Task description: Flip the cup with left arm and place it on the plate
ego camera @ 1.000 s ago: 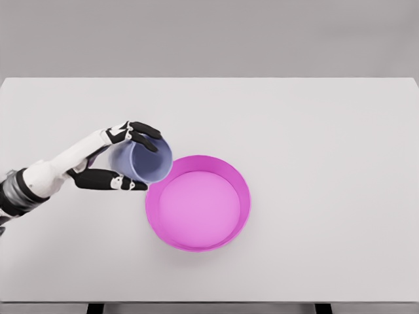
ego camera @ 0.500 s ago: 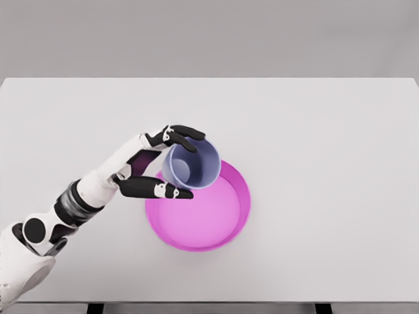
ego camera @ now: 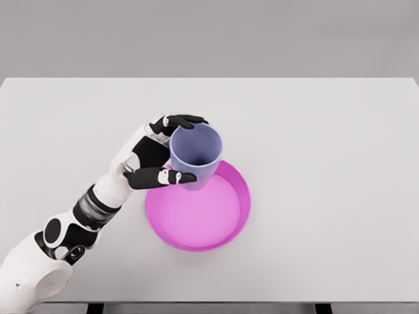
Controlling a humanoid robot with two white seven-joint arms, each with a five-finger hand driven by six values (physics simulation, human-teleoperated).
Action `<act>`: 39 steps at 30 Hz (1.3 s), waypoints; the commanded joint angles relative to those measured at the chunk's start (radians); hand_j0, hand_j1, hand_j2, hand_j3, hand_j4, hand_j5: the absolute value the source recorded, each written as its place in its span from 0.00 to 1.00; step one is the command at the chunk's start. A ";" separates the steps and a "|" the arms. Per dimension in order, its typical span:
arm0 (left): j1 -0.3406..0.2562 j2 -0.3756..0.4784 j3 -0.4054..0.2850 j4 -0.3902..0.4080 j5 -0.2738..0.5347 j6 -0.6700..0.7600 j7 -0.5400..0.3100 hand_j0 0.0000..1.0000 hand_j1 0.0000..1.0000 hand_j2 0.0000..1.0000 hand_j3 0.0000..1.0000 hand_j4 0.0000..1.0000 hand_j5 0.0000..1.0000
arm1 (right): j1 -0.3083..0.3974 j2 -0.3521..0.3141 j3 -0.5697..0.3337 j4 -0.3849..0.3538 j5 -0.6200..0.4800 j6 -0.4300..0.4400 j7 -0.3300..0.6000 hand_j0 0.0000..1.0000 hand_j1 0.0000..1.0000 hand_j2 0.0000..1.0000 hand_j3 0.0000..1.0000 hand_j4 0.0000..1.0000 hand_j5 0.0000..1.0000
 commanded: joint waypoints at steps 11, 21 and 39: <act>-0.005 -0.019 -0.008 0.000 0.036 0.082 -0.004 0.65 0.65 0.65 0.65 0.65 0.65 | 0.000 0.000 0.000 0.000 0.001 0.000 0.000 1.00 1.00 1.00 1.00 1.00 1.00; -0.025 -0.037 -0.008 0.000 0.044 0.038 -0.027 0.65 0.65 0.65 0.65 0.65 0.65 | 0.000 0.000 0.000 0.000 0.001 0.000 0.000 1.00 1.00 1.00 1.00 1.00 1.00; -0.014 -0.037 -0.010 0.000 0.082 -0.025 -0.018 0.80 0.80 0.80 0.80 0.80 0.80 | 0.000 0.000 -0.001 0.000 0.001 0.000 0.000 1.00 1.00 1.00 1.00 1.00 1.00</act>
